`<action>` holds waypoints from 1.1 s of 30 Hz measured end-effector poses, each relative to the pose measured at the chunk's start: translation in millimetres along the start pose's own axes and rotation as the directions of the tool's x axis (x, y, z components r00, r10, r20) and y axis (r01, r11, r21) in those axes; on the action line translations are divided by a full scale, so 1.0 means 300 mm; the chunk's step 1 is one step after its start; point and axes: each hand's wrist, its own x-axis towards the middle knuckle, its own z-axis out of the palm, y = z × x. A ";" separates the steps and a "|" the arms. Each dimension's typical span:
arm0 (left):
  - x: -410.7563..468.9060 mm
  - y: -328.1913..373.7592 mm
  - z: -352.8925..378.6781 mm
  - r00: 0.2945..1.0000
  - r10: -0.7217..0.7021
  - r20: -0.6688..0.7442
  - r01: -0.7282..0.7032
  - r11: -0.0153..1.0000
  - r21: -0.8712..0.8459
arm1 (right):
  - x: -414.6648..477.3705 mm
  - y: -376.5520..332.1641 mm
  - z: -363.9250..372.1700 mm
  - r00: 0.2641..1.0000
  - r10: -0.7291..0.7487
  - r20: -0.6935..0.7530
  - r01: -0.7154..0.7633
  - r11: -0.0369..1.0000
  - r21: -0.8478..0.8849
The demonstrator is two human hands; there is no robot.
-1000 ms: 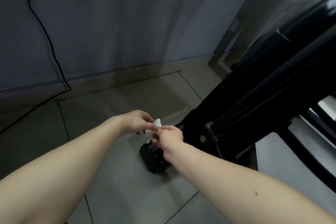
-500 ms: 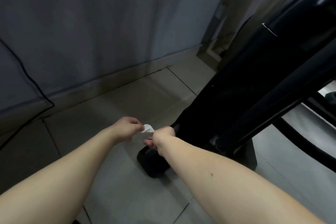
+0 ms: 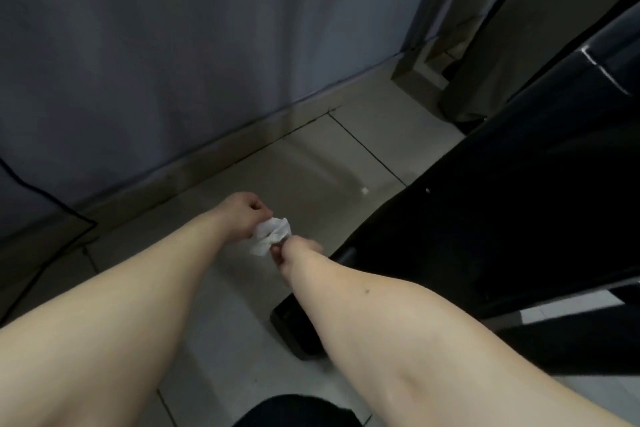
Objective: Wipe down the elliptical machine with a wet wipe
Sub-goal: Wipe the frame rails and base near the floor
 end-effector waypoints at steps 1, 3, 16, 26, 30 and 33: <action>0.011 -0.005 -0.011 1.000 -0.004 0.027 0.003 0.999 0.035 | 0.008 -0.008 0.029 0.999 -0.003 -0.047 0.007 0.997 0.074; 0.044 -0.024 -0.023 0.997 -0.002 0.075 -0.003 0.998 0.060 | 0.022 -0.025 0.096 0.995 -0.035 -0.098 0.049 0.989 0.141; 0.245 0.103 -0.043 0.931 0.274 0.242 -0.300 0.951 0.076 | -0.013 -0.152 0.116 0.976 -0.038 -0.215 0.147 0.843 0.518; 0.120 0.234 0.138 0.766 0.487 0.420 -0.523 0.852 -0.032 | -0.074 -0.067 -0.029 0.811 -0.145 -0.568 0.541 0.555 0.631; 0.078 0.256 0.220 0.751 0.506 0.424 -0.506 0.854 -0.123 | -0.105 -0.016 -0.138 0.685 -0.070 -0.725 0.649 0.510 0.564; 0.073 0.267 0.274 0.837 0.439 0.327 -0.361 0.892 -0.272 | -0.155 -0.061 -0.222 0.551 -0.074 -0.831 0.794 0.355 0.494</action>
